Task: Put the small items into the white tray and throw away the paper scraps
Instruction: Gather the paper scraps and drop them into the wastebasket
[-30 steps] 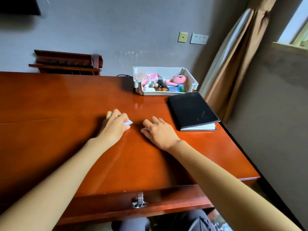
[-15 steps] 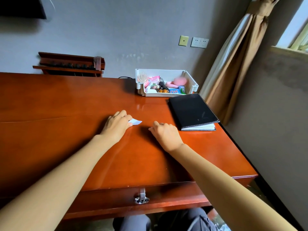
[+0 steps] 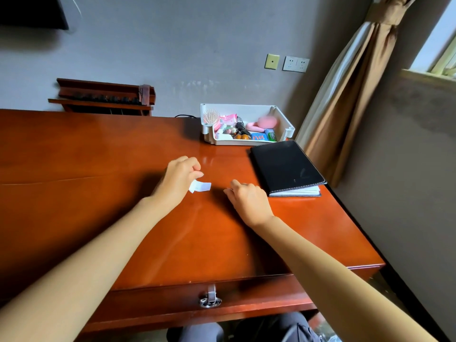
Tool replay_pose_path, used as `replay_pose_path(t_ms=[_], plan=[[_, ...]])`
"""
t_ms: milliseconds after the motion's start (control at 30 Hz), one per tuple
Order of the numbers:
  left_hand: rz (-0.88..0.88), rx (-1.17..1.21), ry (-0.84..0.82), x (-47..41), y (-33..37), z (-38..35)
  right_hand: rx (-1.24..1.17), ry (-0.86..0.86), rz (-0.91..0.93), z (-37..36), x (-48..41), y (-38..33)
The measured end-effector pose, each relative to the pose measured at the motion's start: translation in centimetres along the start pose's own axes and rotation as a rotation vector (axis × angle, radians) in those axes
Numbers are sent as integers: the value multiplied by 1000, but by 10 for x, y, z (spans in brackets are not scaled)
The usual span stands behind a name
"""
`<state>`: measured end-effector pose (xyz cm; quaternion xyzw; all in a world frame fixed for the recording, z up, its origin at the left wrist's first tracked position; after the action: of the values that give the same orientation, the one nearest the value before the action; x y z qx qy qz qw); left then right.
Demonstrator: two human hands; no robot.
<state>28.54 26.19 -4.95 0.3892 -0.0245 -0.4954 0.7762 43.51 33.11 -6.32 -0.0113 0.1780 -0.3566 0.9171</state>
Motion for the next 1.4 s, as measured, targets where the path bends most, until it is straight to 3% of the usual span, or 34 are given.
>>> replay_pose_path(t_ms=[233,567,800,1033,1233,1400], plan=[[135,-185,-325,-6,-10,-13,-61,3,-7,-1,-2,0],[156,-98,-195,4,5,-13,-142,6,-55,-1,1,5],[98,175,-103,12,54,-30,-489,53,-338,30,5,43],[-82,404,-83,19,176,-93,-505,330,-485,100,49,140],[-272,434,-275,61,290,-184,-475,457,-763,124,138,260],[-273,443,-513,106,338,-284,-422,402,-964,100,217,343]])
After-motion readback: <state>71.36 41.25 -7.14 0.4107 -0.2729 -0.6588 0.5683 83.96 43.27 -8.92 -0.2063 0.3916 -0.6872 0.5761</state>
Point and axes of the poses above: each hand's wrist, its own x-axis away from the middle knuckle, its own z-axis out of the back of the hand, y = z × x, the point moved 4 cm from there along -x, towards the middle knuckle, and after that the axes turned 11 degrees about -z, right-handed, at the moved point
